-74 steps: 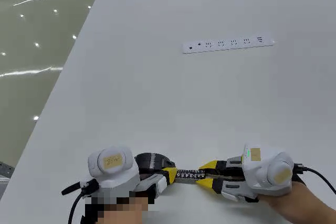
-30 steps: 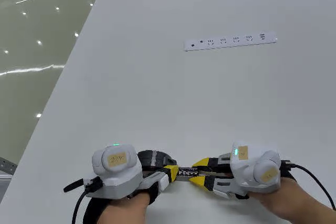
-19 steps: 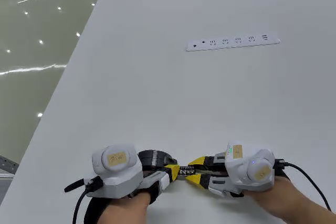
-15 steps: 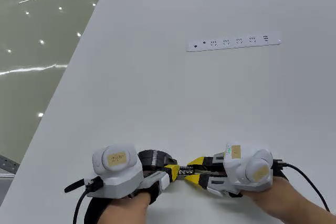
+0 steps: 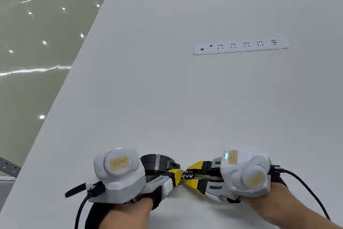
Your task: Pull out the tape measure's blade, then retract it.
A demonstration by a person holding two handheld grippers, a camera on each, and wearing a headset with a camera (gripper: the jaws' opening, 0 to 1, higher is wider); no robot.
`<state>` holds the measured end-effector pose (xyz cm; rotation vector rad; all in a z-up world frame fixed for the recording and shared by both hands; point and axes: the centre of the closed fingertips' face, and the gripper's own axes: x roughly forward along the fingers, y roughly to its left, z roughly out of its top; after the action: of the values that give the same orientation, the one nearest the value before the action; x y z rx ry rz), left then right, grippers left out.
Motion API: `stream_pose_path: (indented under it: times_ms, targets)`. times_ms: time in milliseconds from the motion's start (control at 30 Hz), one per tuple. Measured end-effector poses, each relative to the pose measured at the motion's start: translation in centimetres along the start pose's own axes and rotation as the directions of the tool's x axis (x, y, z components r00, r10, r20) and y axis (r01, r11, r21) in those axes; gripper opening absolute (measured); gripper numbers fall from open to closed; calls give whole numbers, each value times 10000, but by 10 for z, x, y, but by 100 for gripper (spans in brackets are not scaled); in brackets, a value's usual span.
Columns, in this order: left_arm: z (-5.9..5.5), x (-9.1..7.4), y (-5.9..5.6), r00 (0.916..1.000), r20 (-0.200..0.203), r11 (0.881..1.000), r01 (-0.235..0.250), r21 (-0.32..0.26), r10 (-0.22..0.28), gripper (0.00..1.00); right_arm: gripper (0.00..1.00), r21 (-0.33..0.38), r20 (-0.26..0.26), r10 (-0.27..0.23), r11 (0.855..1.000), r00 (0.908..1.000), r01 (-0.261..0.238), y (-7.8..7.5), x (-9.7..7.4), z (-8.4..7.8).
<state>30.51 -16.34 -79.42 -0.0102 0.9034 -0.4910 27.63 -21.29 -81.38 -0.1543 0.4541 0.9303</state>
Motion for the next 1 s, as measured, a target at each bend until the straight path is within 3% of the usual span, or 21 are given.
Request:
stream_pose_path:
  times_ms: [200,267,533,733,1000]
  targets:
    - [1,0,1,10000,29,10000,75,-3,-75,58,13,-9,125,-80,10000,9999,80,0,0,-1]
    - [1,-1,1,9999,16,9999,114,33,-114,58,13,-286,-48,-124,9995,9999,122,1,0,-1]
    - [1,-2,1,9990,-55,9990,437,104,-437,59,16,-83,-106,-158,9998,9998,157,2,-2,-2]
    - [-1,-4,1,9977,-251,9961,648,594,-634,58,21,185,-240,-84,9998,9997,89,5,-7,-4]
    - [-1,-9,0,9934,-90,9911,1150,671,-1147,58,27,451,-349,-265,9986,9990,281,5,-12,-2]
